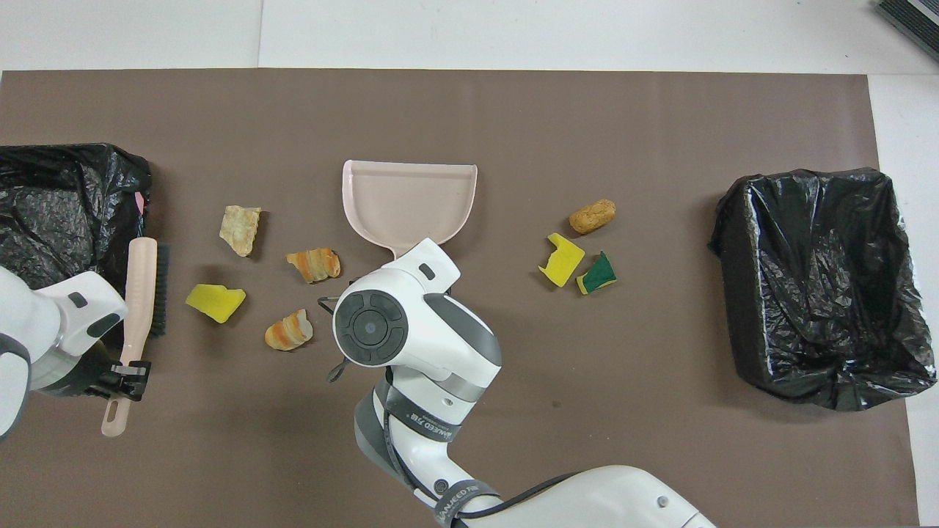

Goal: Sweep and dump trash in bin
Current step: 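Grasp the pink dustpan handle with the right gripper and lift it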

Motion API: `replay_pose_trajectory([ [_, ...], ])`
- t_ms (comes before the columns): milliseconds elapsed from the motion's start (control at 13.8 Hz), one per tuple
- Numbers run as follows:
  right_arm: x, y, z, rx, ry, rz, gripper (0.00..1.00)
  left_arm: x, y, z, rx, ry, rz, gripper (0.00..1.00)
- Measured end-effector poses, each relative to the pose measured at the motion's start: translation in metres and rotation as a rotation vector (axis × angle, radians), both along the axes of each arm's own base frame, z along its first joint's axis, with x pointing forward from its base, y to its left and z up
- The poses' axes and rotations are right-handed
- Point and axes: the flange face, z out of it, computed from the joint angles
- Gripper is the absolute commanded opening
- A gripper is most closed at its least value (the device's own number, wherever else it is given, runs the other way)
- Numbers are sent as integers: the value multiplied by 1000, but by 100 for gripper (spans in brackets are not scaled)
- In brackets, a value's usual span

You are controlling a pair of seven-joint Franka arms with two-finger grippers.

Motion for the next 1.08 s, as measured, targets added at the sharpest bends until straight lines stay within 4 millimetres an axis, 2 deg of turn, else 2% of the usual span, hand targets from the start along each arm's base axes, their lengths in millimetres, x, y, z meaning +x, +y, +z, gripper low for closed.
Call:
replay_pose_trajectory([
  [144, -2, 2, 0, -10, -11, 13, 48, 0, 0, 0, 0, 0, 0, 0],
  [361, -2, 3, 1, -16, -16, 19, 45, 0, 0, 0, 0, 0, 0, 0],
  [433, -2, 3, 2, -15, -18, 19, 36, 0, 0, 0, 0, 0, 0, 0],
  [506, -1, 3, 3, -15, -20, 20, 32, 0, 0, 0, 0, 0, 0, 0],
  [650, -1, 3, 6, -12, -25, 21, 31, 0, 0, 0, 0, 0, 0, 0],
  [722, 1, 3, 8, -12, -27, 21, 0, 0, 0, 0, 0, 0, 0, 0],
  [939, 2, 1, 11, -14, -31, 33, 0, -3, -1, -9, 2, 9, 4, 0],
  [1084, 4, -2, 20, -10, -40, 30, 0, -6, -1, -17, 10, 17, 40, 0],
])
